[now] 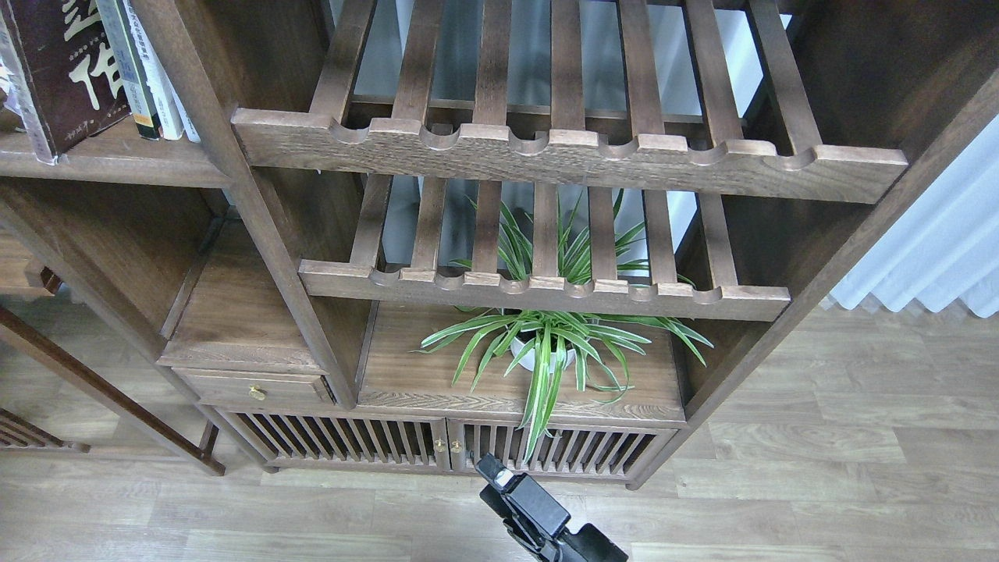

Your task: Organize books on shelf

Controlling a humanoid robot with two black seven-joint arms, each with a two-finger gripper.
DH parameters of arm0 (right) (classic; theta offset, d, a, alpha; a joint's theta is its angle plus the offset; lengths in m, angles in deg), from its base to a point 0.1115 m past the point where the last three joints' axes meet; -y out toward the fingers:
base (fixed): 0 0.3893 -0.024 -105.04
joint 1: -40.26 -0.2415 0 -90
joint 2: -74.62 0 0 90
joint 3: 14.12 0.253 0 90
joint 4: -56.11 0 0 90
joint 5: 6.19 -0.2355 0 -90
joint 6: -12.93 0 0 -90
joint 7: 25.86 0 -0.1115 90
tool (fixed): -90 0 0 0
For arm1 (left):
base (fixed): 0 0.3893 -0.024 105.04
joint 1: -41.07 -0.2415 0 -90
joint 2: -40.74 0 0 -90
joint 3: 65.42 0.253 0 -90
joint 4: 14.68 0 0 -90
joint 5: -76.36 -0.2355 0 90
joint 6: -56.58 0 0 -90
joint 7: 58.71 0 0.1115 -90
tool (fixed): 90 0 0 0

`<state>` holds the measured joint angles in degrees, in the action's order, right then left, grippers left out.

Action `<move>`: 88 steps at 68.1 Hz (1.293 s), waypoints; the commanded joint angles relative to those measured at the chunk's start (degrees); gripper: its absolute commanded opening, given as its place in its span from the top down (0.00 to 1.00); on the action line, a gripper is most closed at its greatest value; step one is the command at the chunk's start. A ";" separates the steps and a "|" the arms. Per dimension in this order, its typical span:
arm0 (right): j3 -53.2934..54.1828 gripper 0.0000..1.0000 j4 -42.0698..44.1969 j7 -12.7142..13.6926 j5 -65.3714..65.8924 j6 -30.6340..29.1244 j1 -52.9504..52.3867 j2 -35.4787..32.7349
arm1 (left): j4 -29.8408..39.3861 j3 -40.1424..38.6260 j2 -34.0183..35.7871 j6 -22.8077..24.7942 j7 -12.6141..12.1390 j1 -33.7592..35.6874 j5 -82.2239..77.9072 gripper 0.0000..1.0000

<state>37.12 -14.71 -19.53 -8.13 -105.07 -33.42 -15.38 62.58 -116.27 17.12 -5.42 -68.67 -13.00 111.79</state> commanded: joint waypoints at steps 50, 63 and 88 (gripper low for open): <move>1.49 0.00 -0.01 0.01 0.01 0.00 -1.38 0.00 | 9.67 -34.14 -14.17 0.00 -1.29 -32.94 -10.46 0.58; 1.58 0.00 -0.10 0.09 0.01 0.00 -2.26 0.00 | 12.04 -35.11 -18.30 0.00 -1.46 -38.39 -13.46 0.57; 2.55 0.00 -0.28 0.09 0.01 0.00 -2.61 0.00 | 11.87 -35.46 -29.37 0.00 -2.87 -43.75 -18.64 0.54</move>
<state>39.35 -14.94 -19.43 -8.13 -105.07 -35.84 -15.37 74.88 -151.92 -10.00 -5.42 -71.52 -56.17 93.74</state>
